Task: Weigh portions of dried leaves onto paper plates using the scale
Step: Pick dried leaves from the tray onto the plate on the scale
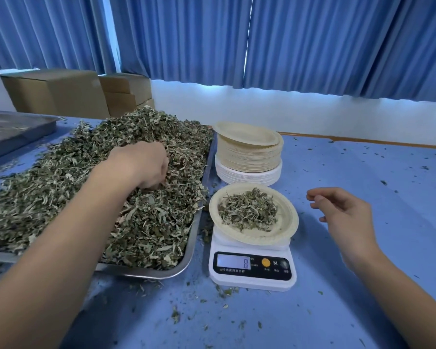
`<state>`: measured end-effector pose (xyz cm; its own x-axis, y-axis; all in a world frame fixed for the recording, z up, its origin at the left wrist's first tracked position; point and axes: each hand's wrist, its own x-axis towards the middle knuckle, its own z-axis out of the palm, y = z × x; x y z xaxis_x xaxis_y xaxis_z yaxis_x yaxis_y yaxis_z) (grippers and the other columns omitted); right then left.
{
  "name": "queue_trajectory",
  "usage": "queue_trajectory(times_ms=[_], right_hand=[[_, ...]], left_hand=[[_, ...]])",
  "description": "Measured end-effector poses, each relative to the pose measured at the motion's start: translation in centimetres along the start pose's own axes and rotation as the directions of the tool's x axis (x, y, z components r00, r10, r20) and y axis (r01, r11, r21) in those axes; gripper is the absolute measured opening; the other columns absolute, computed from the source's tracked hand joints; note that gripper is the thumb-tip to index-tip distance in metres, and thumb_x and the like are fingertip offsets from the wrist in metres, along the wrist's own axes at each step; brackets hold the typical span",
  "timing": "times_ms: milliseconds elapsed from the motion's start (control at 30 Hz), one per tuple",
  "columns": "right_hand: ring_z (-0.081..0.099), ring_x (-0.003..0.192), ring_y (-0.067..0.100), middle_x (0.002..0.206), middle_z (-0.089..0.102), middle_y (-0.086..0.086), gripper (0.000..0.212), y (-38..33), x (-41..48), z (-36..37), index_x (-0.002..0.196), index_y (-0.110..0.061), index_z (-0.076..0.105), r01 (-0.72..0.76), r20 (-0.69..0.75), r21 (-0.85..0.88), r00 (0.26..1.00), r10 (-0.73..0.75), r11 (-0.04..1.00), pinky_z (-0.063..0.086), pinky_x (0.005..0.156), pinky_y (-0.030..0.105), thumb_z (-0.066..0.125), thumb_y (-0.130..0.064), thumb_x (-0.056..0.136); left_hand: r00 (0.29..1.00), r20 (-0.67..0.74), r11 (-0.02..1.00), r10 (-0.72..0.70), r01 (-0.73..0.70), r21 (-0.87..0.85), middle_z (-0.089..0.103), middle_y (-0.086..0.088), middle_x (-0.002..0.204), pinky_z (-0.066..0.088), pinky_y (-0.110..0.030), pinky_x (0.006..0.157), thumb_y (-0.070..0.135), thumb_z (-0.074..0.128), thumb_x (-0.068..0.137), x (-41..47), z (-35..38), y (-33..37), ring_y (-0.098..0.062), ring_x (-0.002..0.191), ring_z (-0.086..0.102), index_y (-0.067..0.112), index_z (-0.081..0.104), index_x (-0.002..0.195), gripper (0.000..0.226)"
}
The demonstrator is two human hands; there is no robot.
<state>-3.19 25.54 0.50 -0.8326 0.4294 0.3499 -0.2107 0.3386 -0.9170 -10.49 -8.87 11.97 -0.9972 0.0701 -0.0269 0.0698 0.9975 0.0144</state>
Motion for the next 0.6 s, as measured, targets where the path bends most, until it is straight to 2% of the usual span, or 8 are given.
queue_trajectory(times_ms=[67, 167, 233, 300, 367, 467, 600], right_hand=[[0.069, 0.089, 0.011, 0.092, 0.076, -0.014, 0.024, 0.1, 0.0, 0.1, 0.091, -0.022, 0.076, -0.003, 0.015, -0.009, 1.0, 0.003, 1.0, 0.051, 0.083, 0.031, 0.06, -0.005, 0.097], [0.07, 0.087, 0.008, 0.092, 0.076, -0.013, 0.023, 0.2, 0.0, 0.2, 0.093, -0.02, 0.076, -0.006, 0.028, -0.009, 1.0, 0.006, 1.0, 0.05, 0.081, 0.029, 0.06, -0.005, 0.098], [0.07, 0.085, 0.005, 0.092, 0.076, -0.014, 0.023, 0.3, 0.0, 0.1, 0.094, -0.02, 0.076, -0.01, 0.028, -0.007, 1.0, 0.01, 1.0, 0.049, 0.079, 0.027, 0.06, -0.005, 0.098], [0.07, 0.084, 0.005, 0.092, 0.076, -0.013, 0.024, 0.4, 0.0, 0.0, 0.093, -0.021, 0.076, -0.016, 0.029, -0.007, 0.999, 0.016, 1.0, 0.049, 0.078, 0.026, 0.06, -0.005, 0.098], [0.069, 0.085, 0.005, 0.091, 0.076, -0.013, 0.024, 0.5, 0.1, 0.1, 0.093, -0.022, 0.076, -0.024, 0.033, -0.008, 0.999, 0.025, 1.0, 0.048, 0.076, 0.024, 0.06, -0.005, 0.098], [0.07, 0.083, 0.002, 0.091, 0.076, -0.015, 0.024, 0.7, 0.1, 0.1, 0.092, -0.023, 0.076, -0.039, 0.045, -0.016, 0.998, 0.04, 0.999, 0.046, 0.074, 0.023, 0.06, -0.006, 0.098], [0.07, 0.081, 0.0, 0.092, 0.076, -0.016, 0.024, 0.8, 0.2, 0.0, 0.092, -0.024, 0.076, -0.045, 0.055, -0.029, 0.997, 0.047, 0.999, 0.046, 0.074, 0.024, 0.06, -0.007, 0.098]], left_hand=[[1.0, 0.03, 1.0, 0.006, -0.007, 0.027, 0.068, 0.005, 0.107, 0.051, -0.048, 0.094, 0.01, 0.079, 0.083, -0.7, -0.4, 0.2, -0.022, 0.099, 0.061, 0.027, 0.074, 0.107, 0.03], [0.995, -0.09, 0.999, 0.043, -0.043, 0.008, 0.066, 0.002, 0.12, 0.05, -0.049, 0.096, 0.014, 0.081, 0.081, -1.6, -1.8, 0.6, -0.026, 0.108, 0.062, 0.034, 0.068, 0.118, 0.044], [0.982, -0.165, 0.993, 0.091, -0.102, -0.061, 0.067, 0.003, 0.116, 0.051, -0.049, 0.097, 0.018, 0.08, 0.083, -2.1, -2.5, 1.1, -0.025, 0.105, 0.064, 0.037, 0.069, 0.115, 0.039], [0.971, -0.18, 0.968, 0.16, -0.19, -0.165, 0.065, 0.005, 0.104, 0.053, -0.045, 0.094, 0.023, 0.078, 0.086, -2.4, -2.4, 2.0, -0.021, 0.095, 0.065, 0.036, 0.071, 0.106, 0.025], [0.97, -0.113, 0.947, 0.216, -0.236, -0.218, 0.061, 0.006, 0.094, 0.053, -0.036, 0.085, 0.026, 0.078, 0.087, -2.3, -1.7, 2.9, -0.017, 0.086, 0.065, 0.03, 0.073, 0.102, 0.017], [0.965, 0.002, 0.951, 0.262, -0.258, -0.172, 0.058, 0.012, 0.087, 0.047, -0.03, 0.078, 0.032, 0.08, 0.085, -1.4, -0.2, 3.7, -0.013, 0.084, 0.061, 0.025, 0.075, 0.104, 0.021], [0.943, -0.012, 0.918, 0.333, -0.327, -0.226, 0.059, 0.014, 0.084, 0.045, -0.027, 0.072, 0.029, 0.083, 0.082, -0.2, 0.9, 4.0, -0.007, 0.077, 0.057, 0.022, 0.076, 0.101, 0.021]])
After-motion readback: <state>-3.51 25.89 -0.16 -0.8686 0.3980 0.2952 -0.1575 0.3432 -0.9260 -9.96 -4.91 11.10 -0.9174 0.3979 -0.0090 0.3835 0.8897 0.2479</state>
